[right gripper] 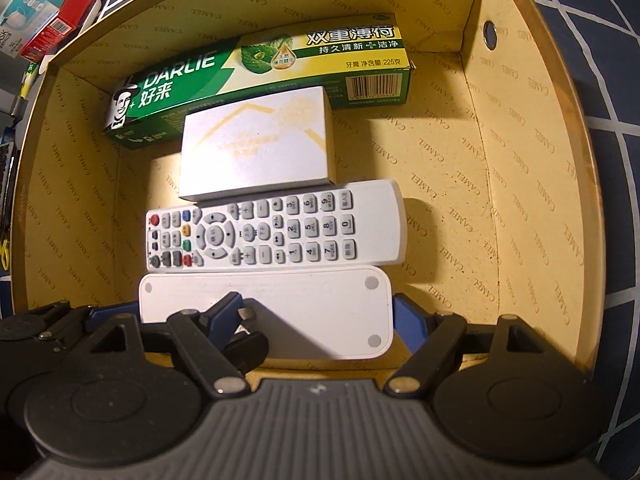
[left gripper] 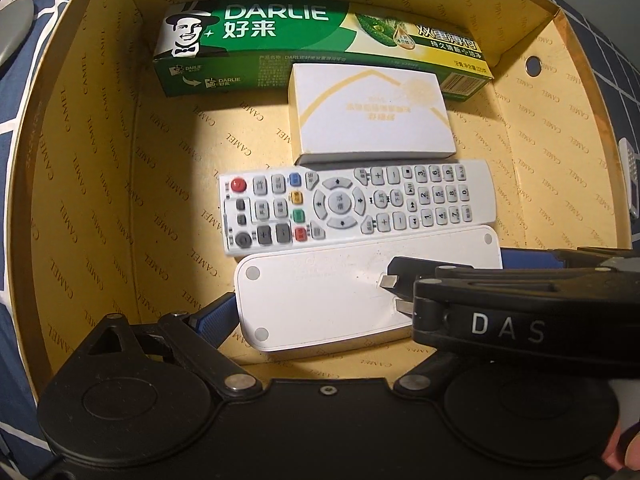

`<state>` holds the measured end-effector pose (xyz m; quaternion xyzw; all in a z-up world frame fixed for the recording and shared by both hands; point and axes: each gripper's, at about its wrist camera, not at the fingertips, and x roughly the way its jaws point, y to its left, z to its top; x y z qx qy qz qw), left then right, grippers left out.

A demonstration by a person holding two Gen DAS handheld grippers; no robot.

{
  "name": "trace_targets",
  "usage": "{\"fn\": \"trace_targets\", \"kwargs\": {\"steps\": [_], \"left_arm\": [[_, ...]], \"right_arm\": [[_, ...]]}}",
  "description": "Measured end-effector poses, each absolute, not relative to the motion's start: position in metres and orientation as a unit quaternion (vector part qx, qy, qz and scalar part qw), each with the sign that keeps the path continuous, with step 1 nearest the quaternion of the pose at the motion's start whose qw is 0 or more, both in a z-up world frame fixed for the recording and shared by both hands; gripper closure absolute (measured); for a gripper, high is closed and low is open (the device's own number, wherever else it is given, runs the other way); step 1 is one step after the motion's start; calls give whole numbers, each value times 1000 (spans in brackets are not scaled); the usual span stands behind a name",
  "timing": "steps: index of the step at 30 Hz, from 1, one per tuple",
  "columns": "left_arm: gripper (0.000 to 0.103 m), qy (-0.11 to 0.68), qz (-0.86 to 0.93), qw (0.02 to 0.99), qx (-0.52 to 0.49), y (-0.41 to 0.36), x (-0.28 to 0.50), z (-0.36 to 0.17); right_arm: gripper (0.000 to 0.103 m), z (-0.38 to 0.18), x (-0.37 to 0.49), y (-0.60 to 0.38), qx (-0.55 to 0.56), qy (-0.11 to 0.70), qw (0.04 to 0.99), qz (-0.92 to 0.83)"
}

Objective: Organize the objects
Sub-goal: 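Lower the power strip beside the TV remote and open both grippers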

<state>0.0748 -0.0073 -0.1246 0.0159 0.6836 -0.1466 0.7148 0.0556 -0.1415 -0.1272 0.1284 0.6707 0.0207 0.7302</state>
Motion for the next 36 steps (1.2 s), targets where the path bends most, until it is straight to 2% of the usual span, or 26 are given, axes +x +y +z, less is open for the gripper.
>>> {"fn": "trace_targets", "kwargs": {"steps": [18,36], "left_arm": [[8,680,-139,719,31,-11,72,-122],[8,636,-109,764,9,-9,53,-67]], "right_arm": [[23,-133,59,-142,125,673,728,21],[21,-81,49,-145,124,626,767,58]]}}
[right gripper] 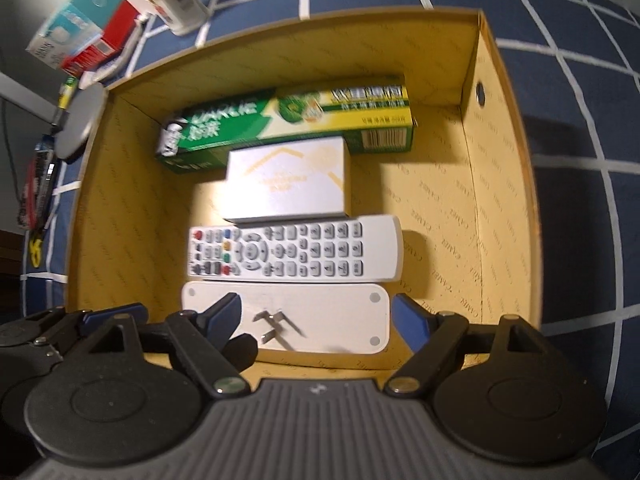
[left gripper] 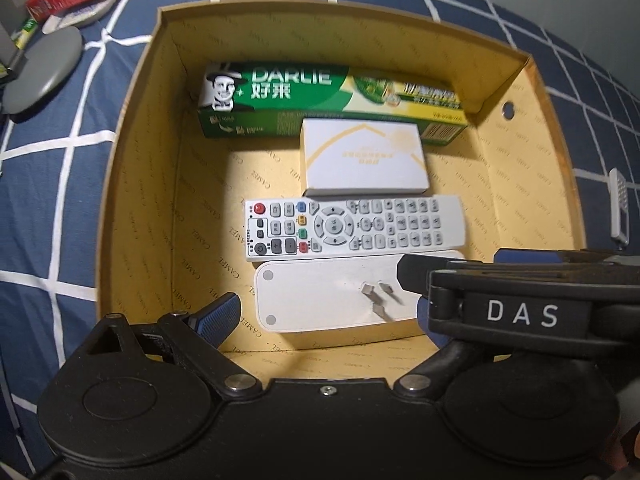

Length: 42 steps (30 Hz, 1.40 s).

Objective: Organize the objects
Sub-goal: 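Lower the power strip beside the TV remote and open both grippers, then move both tools away from the box to the white handset remote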

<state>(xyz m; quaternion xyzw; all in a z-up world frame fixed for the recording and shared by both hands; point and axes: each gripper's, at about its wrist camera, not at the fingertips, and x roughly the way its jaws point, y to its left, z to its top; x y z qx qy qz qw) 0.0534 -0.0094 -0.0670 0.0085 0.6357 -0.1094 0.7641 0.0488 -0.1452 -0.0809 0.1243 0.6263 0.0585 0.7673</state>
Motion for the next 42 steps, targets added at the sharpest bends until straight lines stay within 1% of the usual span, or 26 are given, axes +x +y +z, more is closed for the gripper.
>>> {"fn": "trace_targets", "kwargs": {"steps": [9,11,15,20,23,26,27,42], "left_arm": [[7,610,-84,788,-1,-21,34,-33],[4,605,-79,792,-4,-26,29,-28],[4,598,-65,799,-8,-41,17,-20],[3,595,-47,802,-13,-67,1,-14],[0,594,-35,803,-12,-84,-8,-14],[0,592,-24,805,-19,-101,-17,-13],[0,591,-22,806,-18,-107,-20,-13],[0,584,32,810,-39,-174,-58,-19]], "right_arm": [[19,-40,34,-168,120,597,789,80],[15,-33,31,-175,118,590,794,85],[12,-23,23,-193,114,582,799,96],[6,-16,15,-221,104,577,803,109],[5,-14,11,-241,99,578,802,112],[3,-14,6,-261,88,579,802,115],[0,-14,5,-268,86,580,802,116],[0,-19,-13,-344,57,580,799,146]]}}
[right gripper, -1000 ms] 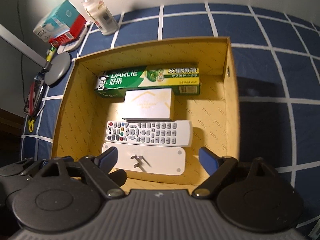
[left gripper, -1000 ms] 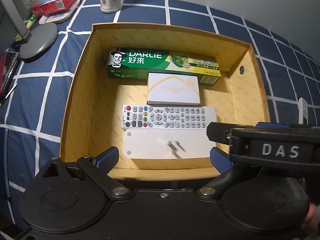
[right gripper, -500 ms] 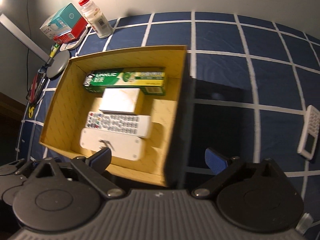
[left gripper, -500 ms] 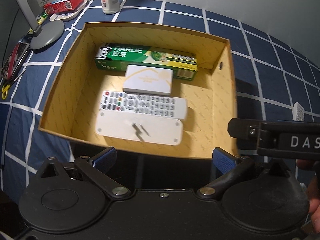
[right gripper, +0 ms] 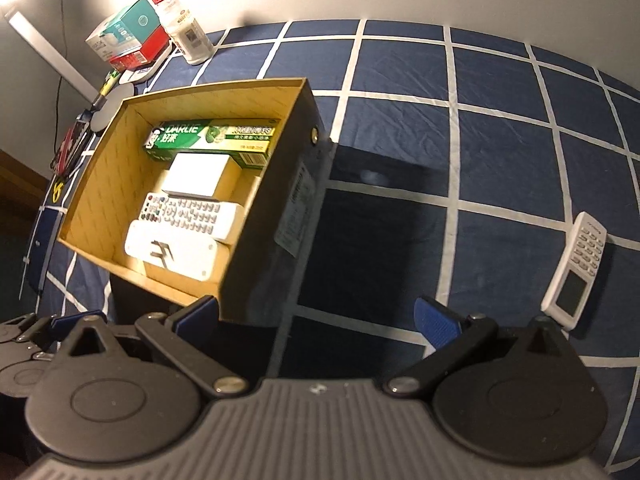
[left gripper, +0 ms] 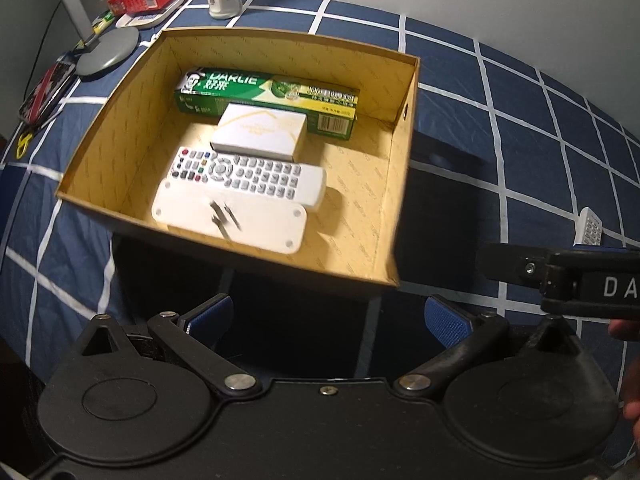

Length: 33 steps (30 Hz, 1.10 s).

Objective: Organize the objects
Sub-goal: 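Move both tools away from the box to the white handset remote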

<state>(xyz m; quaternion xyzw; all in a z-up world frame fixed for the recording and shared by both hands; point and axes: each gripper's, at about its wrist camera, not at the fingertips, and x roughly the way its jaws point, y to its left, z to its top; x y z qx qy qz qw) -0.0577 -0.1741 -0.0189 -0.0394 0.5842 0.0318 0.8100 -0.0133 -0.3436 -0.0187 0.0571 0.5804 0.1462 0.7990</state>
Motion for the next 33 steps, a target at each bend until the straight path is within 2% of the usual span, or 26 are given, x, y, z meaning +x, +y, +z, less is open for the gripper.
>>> {"fn": "trace_targets", "kwargs": {"steps": [14,33], "left_arm": [[0,583,48,810,-34,-191,-89,-19],[0,585,11,811,-16,-216,-170,-24]], "right_arm": [[0,-18,-44,-368,52,579,799,156],[0,-15,-146,-406,54,579,807,101]]}}
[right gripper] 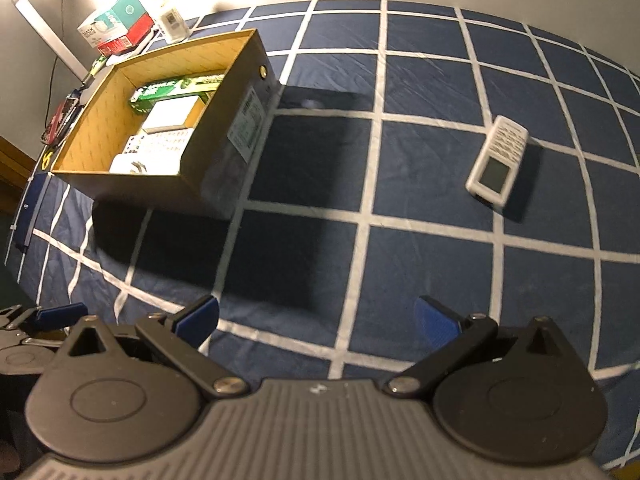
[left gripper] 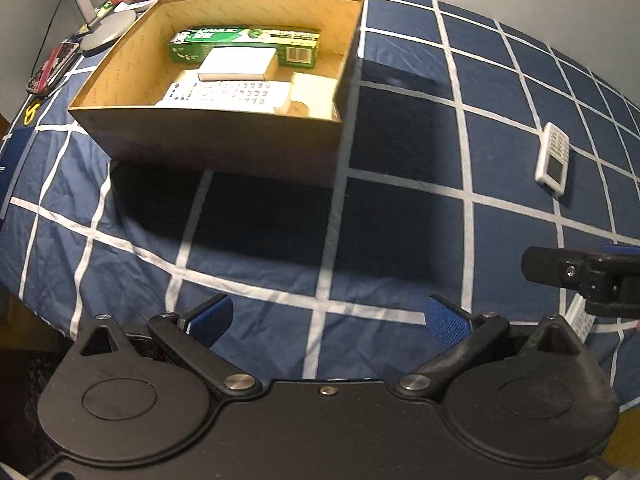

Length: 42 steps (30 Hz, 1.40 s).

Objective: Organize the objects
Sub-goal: 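Move both tools away from the box to the white handset remote, then close both grippers on the white handset remote and lift it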

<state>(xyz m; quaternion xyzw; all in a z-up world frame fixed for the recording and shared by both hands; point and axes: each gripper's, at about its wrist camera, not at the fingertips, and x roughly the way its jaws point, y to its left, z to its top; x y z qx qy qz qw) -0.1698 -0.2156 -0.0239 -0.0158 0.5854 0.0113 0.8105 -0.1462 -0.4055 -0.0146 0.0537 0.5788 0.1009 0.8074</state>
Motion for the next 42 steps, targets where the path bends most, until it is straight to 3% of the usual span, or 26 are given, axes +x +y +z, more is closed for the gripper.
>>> {"fn": "trace_targets", "kwargs": {"steps": [11,42], "left_arm": [[0,588,16,808,-21,-260,-187,-42],[0,611,186,735,-230,-413,-262,-134]], "right_arm": [[0,-34,-157,-457,35,589,801,97],[0,-121,-134,-561,-129,652,698,267]]}}
